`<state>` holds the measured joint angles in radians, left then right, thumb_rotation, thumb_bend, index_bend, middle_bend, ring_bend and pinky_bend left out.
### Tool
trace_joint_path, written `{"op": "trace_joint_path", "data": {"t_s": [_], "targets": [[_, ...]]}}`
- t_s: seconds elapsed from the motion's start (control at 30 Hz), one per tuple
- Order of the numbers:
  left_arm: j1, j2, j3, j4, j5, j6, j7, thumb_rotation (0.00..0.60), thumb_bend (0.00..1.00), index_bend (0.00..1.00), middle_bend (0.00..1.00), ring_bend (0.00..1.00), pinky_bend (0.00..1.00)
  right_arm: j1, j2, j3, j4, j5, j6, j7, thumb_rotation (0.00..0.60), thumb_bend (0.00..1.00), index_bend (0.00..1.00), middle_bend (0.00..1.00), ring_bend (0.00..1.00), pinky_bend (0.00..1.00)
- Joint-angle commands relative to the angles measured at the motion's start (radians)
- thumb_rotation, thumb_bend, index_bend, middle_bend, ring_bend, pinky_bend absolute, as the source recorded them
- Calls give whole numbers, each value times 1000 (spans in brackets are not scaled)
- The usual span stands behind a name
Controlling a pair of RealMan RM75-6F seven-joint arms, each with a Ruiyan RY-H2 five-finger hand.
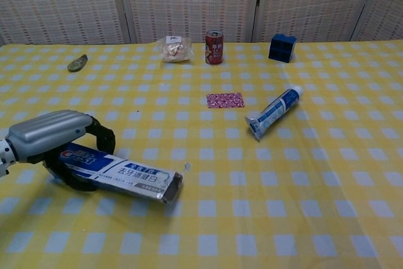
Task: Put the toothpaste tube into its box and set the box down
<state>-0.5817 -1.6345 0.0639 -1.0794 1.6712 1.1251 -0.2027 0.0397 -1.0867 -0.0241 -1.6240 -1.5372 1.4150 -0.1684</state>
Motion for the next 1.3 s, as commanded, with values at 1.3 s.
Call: {"op": "trace_joint_path", "data": {"t_s": [1.3], "targets": [[83, 175, -112, -320, -186, 52, 158, 600, 141, 530, 584, 414, 278, 538, -283, 168, 180, -40, -482, -276, 600, 387, 274, 283, 132, 0]]}}
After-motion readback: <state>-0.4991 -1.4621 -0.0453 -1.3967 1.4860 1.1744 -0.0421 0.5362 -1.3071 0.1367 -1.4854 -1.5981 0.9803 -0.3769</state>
